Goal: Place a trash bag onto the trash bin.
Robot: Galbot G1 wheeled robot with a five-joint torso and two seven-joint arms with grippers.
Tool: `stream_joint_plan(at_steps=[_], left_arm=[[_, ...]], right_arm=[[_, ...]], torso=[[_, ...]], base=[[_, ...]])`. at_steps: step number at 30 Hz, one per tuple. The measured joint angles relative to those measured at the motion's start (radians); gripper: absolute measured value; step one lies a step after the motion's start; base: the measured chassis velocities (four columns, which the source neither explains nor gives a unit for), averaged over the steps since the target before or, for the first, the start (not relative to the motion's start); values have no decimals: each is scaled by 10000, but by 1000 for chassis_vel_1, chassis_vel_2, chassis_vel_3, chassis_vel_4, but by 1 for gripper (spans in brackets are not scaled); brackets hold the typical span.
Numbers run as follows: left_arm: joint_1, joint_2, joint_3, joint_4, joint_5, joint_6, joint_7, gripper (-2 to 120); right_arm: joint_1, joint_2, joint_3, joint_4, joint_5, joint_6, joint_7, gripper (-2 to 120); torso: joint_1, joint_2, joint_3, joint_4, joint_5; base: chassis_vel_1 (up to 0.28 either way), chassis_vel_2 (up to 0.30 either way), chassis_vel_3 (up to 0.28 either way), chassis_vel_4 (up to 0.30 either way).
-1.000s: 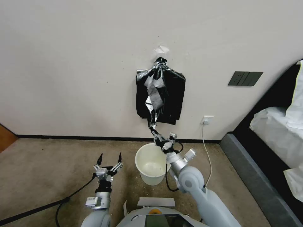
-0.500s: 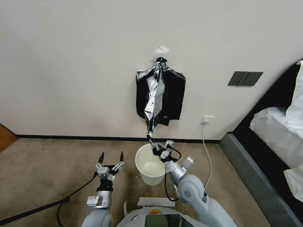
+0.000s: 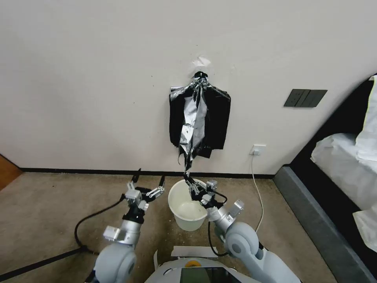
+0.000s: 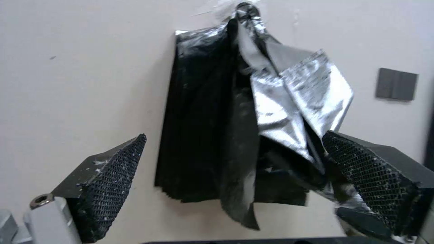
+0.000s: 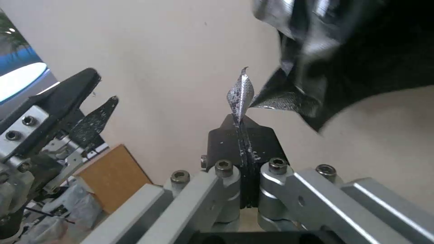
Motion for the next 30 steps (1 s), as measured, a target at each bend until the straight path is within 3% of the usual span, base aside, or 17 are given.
stream_joint_plan(at_steps=[3, 4, 6, 9, 10, 14, 16, 30], left_arm=[[-1506, 966, 653, 102, -718, 523, -312, 100], [-1506, 966, 653, 102, -718, 523, -312, 100], [-2743, 1367, 1300, 382, -1184, 934, -638, 100], [-2743, 1367, 1300, 382, -1184, 934, -638, 100], [-4487, 1570, 2479, 967, -2097, 1460, -1252, 100], [-5059, 1551, 2850, 1165, -2410, 1591, -1441, 100], [-6201, 1419, 3742, 1566, -3127, 1787, -1701, 100], [-7888, 964, 5351, 2370, -3539, 2022, -1981, 99]], right_arm=[[46, -67, 28, 70, 11, -26, 58, 0], [46, -67, 28, 70, 11, -26, 58, 0], [28, -88, 71, 107, -4, -34, 75, 0], [28, -88, 71, 107, -4, -34, 75, 0], [13, -78, 136, 159, -51, -46, 77, 0], [5, -72, 180, 171, -53, -51, 79, 0], [-30, -73, 326, 214, -44, -63, 82, 0], [-57, -90, 490, 269, 20, -68, 83, 0]], torso=[[0, 0, 0, -11, 0], [0, 0, 0, -11, 0], [1, 0, 0, -14, -1], [1, 0, 0, -14, -1], [1, 0, 1, -9, -3], [1, 0, 1, -12, 0], [1, 0, 1, -10, 1], [1, 0, 0, -9, 1]], base=[[0, 0, 0, 0], [0, 0, 0, 0], [0, 0, 0, 0], [0, 0, 0, 0], [0, 0, 0, 0], [0, 0, 0, 0], [0, 0, 0, 0], [0, 0, 0, 0]])
